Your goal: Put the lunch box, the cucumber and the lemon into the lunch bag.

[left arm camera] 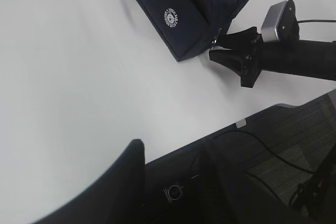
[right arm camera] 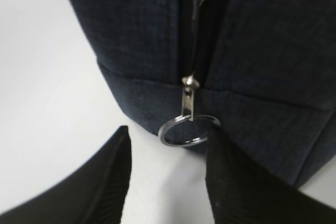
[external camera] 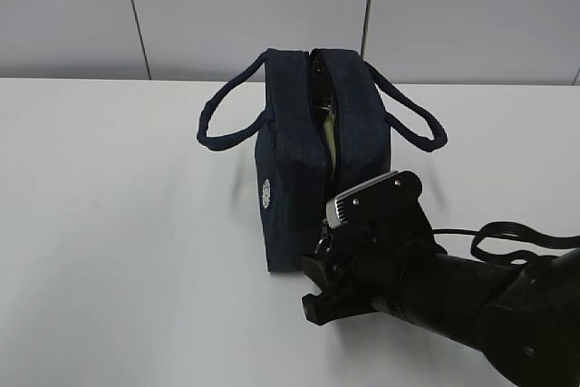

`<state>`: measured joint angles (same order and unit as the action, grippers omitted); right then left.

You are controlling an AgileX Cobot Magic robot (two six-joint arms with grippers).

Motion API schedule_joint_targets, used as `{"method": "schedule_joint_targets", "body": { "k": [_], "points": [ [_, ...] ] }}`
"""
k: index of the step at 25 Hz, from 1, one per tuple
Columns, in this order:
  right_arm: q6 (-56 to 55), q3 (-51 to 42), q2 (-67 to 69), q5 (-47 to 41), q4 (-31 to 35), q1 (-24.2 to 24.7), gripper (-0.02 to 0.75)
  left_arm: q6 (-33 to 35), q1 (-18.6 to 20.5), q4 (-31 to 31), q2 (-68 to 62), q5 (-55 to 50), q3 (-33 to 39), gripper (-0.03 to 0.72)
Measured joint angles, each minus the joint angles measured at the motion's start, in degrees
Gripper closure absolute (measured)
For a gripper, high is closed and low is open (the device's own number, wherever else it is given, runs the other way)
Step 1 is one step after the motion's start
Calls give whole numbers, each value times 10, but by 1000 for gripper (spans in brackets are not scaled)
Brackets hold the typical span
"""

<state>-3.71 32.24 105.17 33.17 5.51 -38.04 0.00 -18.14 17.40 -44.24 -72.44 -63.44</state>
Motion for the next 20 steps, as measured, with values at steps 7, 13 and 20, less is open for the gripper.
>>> {"method": "schedule_joint_targets", "body": {
  "k": [7,13,20],
  "points": [
    [-1,2,0,0,22,0,388,0,0,0,0,0,0,452],
    [-1,2,0,0,58,0,388,0,0,0,0,0,0,452],
    [-1,2,2,0,70,0,388,0,0,0,0,0,0,452]
  ]
}}
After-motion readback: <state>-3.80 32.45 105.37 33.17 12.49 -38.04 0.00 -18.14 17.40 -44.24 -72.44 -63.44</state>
